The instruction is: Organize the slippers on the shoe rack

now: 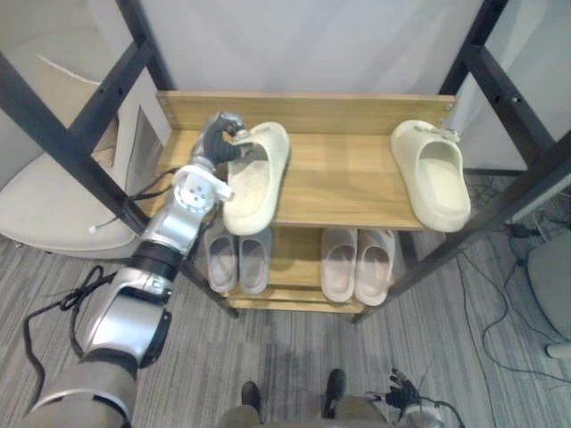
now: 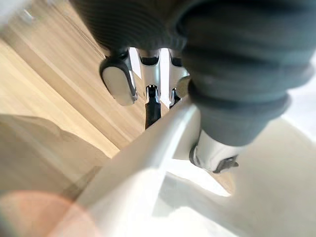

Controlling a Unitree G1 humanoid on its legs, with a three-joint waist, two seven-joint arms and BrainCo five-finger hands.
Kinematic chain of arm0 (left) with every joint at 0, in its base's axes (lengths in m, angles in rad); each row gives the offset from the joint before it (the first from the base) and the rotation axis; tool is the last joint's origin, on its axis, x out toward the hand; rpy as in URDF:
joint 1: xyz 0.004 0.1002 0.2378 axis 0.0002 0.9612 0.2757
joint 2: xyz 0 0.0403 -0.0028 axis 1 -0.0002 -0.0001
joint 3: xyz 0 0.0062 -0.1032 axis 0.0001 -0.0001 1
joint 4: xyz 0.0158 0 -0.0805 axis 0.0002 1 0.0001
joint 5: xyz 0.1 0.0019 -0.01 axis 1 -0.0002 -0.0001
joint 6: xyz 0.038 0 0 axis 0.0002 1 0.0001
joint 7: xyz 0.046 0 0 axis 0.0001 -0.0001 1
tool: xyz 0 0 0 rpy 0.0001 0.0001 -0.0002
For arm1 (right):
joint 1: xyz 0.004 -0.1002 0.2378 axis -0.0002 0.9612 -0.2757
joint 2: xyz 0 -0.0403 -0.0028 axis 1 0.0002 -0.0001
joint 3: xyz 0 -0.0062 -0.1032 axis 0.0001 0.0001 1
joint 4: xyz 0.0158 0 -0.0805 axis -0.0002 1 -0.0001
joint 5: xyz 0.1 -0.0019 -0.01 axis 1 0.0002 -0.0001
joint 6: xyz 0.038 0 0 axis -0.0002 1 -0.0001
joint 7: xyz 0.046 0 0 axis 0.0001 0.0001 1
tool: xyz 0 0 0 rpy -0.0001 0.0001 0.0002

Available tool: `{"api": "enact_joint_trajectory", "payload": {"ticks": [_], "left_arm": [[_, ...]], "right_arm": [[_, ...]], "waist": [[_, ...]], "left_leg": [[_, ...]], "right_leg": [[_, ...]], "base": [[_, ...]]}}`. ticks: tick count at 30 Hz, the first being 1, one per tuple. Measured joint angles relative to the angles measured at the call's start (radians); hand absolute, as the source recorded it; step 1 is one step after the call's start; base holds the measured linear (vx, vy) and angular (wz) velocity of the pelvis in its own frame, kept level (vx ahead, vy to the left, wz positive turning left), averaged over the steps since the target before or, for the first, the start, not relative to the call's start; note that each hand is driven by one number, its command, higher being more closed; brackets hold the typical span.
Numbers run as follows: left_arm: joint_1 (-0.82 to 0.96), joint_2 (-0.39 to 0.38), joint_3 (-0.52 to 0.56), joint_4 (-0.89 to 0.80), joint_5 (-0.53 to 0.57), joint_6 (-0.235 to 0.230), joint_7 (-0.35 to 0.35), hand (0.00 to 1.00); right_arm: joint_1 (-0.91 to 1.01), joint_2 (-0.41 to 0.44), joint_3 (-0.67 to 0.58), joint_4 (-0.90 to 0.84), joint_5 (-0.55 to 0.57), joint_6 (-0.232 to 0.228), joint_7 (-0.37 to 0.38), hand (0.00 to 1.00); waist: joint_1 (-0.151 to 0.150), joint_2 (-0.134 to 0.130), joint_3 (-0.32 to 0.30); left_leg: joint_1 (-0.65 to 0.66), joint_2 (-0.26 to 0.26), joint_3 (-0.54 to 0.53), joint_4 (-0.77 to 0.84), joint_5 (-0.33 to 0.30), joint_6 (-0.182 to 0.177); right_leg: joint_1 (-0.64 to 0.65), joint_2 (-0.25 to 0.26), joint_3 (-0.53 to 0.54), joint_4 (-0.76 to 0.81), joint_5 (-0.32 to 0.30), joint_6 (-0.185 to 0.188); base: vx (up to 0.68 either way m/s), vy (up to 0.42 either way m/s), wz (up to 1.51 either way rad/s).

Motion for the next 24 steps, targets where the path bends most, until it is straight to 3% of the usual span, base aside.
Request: {"api": "enact_joint_trajectory", "payload": {"ticks": [6, 22, 23, 24], "left_arm": [[-0.022, -0.051, -0.020, 0.000, -0.001, -0.001, 0.002, 1.00], [-0.118, -0.116, -0.021, 0.113, -0.001, 0.001, 0.024, 1.00], [-0.125, -0.123, -0.010, 0.121, -0.001, 0.001, 0.025, 0.00], [-0.125, -0.124, -0.004, 0.121, -0.001, 0.000, 0.028, 0.00]], "right_arm": [[0.000, -0.001, -0.002, -0.014, 0.005, -0.002, -0.004, 0.00], [0.006, -0.001, -0.040, -0.033, 0.038, -0.004, -0.013, 0.00], [0.008, 0.000, -0.040, -0.039, 0.037, -0.004, -0.013, 0.00], [0.008, 0.000, -0.040, -0.040, 0.038, -0.004, -0.013, 0.00]], "waist": [[-0.032, 0.013, 0.006], [-0.057, 0.040, 0.014], [-0.058, 0.041, 0.014], [-0.059, 0.041, 0.013]], "left_leg": [[0.005, 0.001, 0.014, -0.001, 0.000, 0.000], [0.008, 0.001, 0.081, -0.016, 0.000, 0.000], [0.007, 0.001, 0.090, -0.018, 0.000, 0.000], [0.007, 0.000, 0.093, -0.020, 0.000, 0.000]], "right_leg": [[-0.003, 0.003, 0.018, -0.009, 0.012, -0.002], [-0.042, 0.004, 0.065, -0.010, 0.025, -0.006], [-0.047, 0.004, 0.072, -0.009, 0.027, -0.003], [-0.051, 0.004, 0.077, -0.009, 0.028, -0.002]], "base": [[0.00, -0.001, -0.09], [-0.01, 0.000, -0.11], [0.02, 0.003, -0.16], [0.03, 0.001, -0.16]]}}
